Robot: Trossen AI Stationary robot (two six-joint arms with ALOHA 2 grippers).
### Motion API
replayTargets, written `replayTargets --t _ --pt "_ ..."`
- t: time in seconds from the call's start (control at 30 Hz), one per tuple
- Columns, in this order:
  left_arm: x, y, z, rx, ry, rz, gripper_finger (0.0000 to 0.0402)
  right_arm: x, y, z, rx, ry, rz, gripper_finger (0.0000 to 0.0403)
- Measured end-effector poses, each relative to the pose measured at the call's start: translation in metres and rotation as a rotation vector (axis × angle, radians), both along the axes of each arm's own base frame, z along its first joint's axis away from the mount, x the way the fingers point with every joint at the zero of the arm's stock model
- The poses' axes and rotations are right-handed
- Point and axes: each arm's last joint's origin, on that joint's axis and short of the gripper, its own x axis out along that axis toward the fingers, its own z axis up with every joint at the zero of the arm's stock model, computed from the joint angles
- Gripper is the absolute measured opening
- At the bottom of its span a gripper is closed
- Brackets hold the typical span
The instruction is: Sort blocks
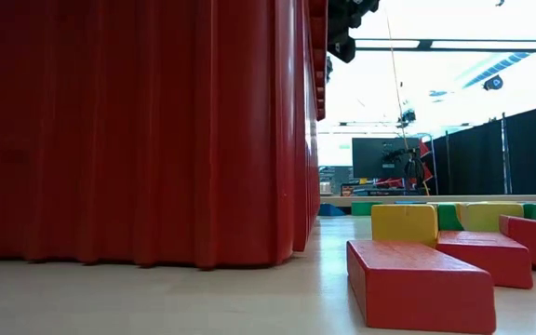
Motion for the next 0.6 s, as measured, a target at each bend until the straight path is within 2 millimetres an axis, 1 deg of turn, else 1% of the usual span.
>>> replayTargets --t 0.1,0.17,0.4,0.6 --pt "0.006 -0.004 0.015 -0.077 -0.134 -0.036 0.0 0.0 0.0 0.0 -0.002 -0.002 0.001 0.0" --pt "0.009 -0.007 0.016 -0.098 -0.153 -0.051 0.0 0.0 0.0 0.0 -0.003 -0.003 0.0 0.0" --pt "0.017 -0.008 -0.002 -0.098 -0.036 -0.076 0.0 0.001 0.0 0.0 -0.006 -0.006 -0.003 0.0" --pt "0.026 -0.008 -0.013 -0.094 0.008 -0.092 0.0 0.0 0.0 0.0 -0.004 0.001 -0.002 0.0"
